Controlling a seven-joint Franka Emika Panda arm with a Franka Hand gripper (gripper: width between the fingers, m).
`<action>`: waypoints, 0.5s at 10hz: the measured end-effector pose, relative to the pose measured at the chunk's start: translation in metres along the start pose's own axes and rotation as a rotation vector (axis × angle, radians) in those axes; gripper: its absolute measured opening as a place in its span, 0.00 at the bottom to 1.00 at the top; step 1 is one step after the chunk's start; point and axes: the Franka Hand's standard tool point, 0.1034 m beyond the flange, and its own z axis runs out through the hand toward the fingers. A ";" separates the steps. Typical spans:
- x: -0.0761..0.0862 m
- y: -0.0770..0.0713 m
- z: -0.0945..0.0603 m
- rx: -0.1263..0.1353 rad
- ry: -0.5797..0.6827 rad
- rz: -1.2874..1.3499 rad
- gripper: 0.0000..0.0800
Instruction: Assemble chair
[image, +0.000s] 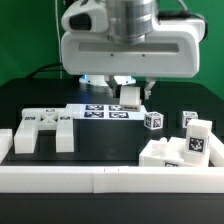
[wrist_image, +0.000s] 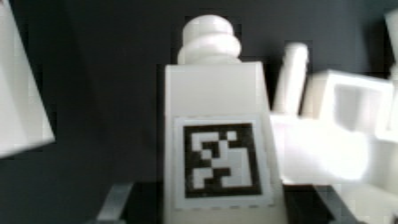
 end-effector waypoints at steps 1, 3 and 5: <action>-0.001 0.001 0.003 0.001 0.074 -0.001 0.36; 0.003 0.000 0.005 0.001 0.202 -0.007 0.36; 0.012 -0.003 0.002 -0.001 0.398 -0.022 0.36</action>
Offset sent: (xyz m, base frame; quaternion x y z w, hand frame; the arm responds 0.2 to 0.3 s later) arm 0.0000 0.0000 0.0000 0.0000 0.1938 0.0000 0.9810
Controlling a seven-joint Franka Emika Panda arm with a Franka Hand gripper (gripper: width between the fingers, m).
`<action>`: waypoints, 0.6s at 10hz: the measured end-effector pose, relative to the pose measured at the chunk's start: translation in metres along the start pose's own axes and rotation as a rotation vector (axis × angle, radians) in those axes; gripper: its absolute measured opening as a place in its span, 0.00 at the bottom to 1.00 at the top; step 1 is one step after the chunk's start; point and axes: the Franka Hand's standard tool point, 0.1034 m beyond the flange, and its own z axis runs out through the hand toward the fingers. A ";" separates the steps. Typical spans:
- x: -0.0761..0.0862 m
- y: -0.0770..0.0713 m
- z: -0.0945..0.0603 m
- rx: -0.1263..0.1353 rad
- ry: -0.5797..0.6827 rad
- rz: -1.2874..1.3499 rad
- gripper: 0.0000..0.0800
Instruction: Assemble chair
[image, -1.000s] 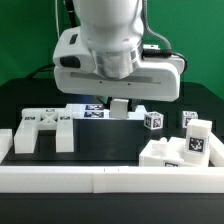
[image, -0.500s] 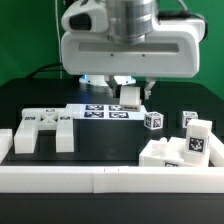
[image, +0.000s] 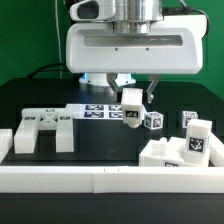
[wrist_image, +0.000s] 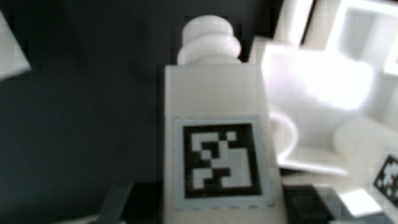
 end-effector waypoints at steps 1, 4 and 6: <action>0.001 -0.005 -0.001 0.001 0.042 0.000 0.36; 0.006 -0.014 -0.004 0.003 0.241 -0.027 0.36; 0.009 -0.015 -0.003 -0.001 0.382 -0.047 0.36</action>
Offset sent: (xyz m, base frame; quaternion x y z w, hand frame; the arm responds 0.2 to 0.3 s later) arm 0.0000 0.0000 0.0000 0.0000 0.1296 0.0000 0.9916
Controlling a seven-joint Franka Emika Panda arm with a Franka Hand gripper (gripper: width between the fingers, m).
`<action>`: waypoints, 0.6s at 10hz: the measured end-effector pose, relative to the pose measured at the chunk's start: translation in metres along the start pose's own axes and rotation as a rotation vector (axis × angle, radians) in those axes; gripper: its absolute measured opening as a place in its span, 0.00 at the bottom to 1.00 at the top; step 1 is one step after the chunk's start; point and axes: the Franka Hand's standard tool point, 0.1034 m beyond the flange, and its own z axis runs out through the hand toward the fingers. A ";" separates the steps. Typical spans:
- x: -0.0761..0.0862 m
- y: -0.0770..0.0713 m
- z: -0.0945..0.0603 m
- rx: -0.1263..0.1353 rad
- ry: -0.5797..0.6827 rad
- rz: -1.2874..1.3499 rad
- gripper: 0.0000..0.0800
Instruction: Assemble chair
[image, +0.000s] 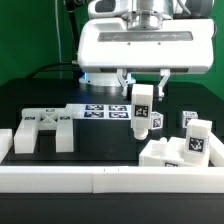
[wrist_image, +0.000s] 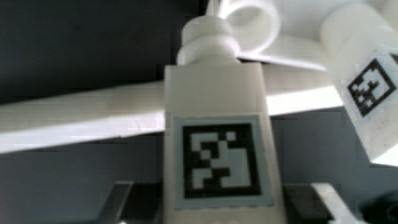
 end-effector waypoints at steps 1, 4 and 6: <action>-0.001 -0.004 0.002 0.004 -0.028 -0.003 0.36; 0.002 -0.012 0.002 0.013 -0.031 -0.017 0.36; 0.002 -0.012 0.002 0.012 -0.028 -0.018 0.36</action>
Offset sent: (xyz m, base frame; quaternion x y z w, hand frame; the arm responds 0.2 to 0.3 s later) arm 0.0000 0.0000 0.0000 0.0000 0.0000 0.0000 1.0000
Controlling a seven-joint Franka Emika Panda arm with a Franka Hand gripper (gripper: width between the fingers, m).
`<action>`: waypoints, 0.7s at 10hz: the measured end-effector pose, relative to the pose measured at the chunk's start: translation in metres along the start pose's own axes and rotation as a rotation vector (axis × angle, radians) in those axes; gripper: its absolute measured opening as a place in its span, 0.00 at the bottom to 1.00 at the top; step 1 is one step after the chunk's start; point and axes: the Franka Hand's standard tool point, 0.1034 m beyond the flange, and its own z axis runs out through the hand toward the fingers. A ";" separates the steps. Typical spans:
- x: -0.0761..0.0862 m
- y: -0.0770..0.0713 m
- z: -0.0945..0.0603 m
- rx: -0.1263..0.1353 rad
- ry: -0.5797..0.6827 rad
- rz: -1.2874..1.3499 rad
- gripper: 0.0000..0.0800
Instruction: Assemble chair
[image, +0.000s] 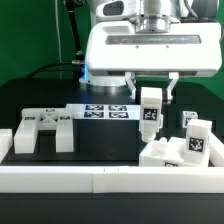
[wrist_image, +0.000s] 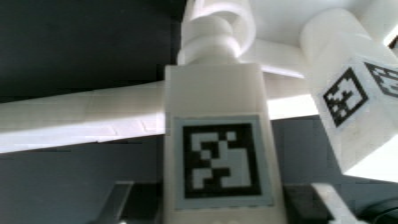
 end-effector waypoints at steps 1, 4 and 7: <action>0.001 0.000 0.001 0.000 0.017 -0.003 0.36; 0.007 -0.007 -0.001 0.005 0.108 -0.018 0.36; -0.010 -0.008 0.009 0.000 0.052 -0.032 0.36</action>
Offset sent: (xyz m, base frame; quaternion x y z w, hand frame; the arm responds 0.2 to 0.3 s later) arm -0.0015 0.0059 0.0050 0.0009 0.1292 0.0111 0.9916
